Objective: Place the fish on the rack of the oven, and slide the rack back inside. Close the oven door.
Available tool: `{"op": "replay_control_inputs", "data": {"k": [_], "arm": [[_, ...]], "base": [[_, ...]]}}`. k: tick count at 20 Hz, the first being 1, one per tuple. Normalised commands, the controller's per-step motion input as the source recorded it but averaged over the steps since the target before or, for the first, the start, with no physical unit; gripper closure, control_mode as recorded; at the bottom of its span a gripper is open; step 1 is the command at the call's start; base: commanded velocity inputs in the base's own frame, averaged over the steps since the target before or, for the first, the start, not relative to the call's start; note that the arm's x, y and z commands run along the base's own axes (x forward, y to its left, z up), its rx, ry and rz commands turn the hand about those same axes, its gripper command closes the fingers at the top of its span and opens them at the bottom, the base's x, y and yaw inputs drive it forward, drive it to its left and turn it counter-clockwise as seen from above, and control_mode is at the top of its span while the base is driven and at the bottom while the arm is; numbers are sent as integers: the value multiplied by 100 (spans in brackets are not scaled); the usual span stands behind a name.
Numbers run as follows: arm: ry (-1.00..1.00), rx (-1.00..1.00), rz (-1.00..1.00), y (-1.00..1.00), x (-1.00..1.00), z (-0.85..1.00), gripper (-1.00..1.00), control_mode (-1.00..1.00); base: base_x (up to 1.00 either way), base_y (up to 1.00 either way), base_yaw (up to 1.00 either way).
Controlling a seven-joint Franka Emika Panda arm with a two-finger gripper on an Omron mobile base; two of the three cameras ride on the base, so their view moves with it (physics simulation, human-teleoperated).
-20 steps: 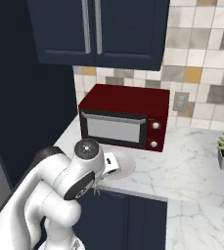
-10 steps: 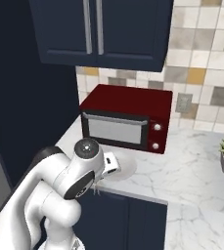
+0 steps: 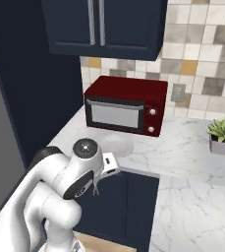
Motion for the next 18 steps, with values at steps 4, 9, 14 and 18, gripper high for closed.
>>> {"op": "replay_control_inputs", "data": {"k": [4,9,14,18], "arm": [[0,0,0,0,0,0,100,100],[0,0,0,0,0,0,100,100],[0,0,0,0,0,0,100,100],[0,0,0,0,0,0,100,100]], "base": [[-100,-39,0],[-69,63,6],[-3,100,19],[0,100,33]]}}
